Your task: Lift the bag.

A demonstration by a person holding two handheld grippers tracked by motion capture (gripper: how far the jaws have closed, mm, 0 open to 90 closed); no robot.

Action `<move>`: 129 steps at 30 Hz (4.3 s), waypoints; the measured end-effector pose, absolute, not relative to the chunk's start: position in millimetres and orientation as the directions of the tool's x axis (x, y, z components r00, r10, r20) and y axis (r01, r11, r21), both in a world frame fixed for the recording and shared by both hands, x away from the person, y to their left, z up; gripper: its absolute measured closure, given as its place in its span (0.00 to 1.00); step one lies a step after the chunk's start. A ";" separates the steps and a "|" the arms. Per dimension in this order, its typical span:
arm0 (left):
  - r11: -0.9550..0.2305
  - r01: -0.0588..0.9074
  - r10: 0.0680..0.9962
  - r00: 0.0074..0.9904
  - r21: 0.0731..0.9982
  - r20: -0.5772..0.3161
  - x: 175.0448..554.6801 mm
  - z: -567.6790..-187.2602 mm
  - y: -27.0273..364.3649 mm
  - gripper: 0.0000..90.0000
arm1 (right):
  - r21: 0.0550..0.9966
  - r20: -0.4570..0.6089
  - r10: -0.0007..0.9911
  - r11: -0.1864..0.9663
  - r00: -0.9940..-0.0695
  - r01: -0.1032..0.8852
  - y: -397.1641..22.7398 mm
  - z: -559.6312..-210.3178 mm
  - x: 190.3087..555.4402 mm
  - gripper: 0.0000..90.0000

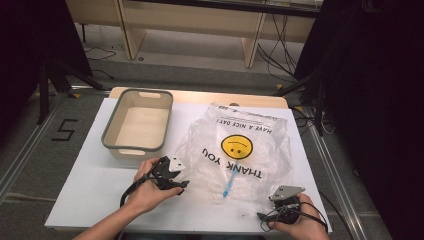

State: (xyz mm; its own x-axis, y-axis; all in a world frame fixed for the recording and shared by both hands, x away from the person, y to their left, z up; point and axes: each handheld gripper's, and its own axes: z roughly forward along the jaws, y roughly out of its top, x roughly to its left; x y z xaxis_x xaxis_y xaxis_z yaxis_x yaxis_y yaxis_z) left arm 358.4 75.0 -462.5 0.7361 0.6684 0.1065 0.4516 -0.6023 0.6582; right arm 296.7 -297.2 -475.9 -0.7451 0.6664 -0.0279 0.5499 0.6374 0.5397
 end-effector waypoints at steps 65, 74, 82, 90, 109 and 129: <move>-0.467 0.329 0.601 0.799 0.821 0.022 360.7 -445.8 84.8 0.99 | 0.734 0.081 0.733 0.415 -0.675 0.538 -316.8 -454.6 304.3 1.00; -0.395 0.212 0.593 0.802 0.894 0.072 356.7 -435.3 84.9 0.99 | 0.822 0.067 0.767 0.319 -0.638 0.471 -319.8 -442.6 304.4 1.00; -0.366 0.156 0.599 0.794 0.917 0.104 356.2 -431.3 84.7 0.99 | 0.866 0.081 0.791 0.245 -0.606 0.435 -319.2 -436.3 305.8 1.00; -0.358 0.118 0.603 0.786 0.926 0.133 355.6 -425.2 82.6 0.99 | 0.887 0.096 0.795 0.204 -0.598 0.414 -317.1 -432.1 306.7 1.00; -0.321 0.022 0.619 0.762 0.947 0.192 357.7 -409.5 80.3 0.99 | 0.925 0.094 0.817 0.140 -0.570 0.354 -315.1 -422.6 308.2 1.00; -0.256 -0.081 0.646 0.727 0.963 0.233 360.7 -377.6 75.6 0.99 | 0.947 0.085 0.823 0.108 -0.562 0.302 -306.6 -410.5 311.4 1.00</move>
State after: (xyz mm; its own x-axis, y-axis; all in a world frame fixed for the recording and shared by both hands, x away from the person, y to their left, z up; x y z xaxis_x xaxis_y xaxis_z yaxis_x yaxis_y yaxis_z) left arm 360.7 75.6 -377.6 0.7271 0.6458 0.2330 -0.0815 -0.2558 0.9633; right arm 311.4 -306.6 -410.5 -0.5618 0.8229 0.0854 0.3020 0.1079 0.9472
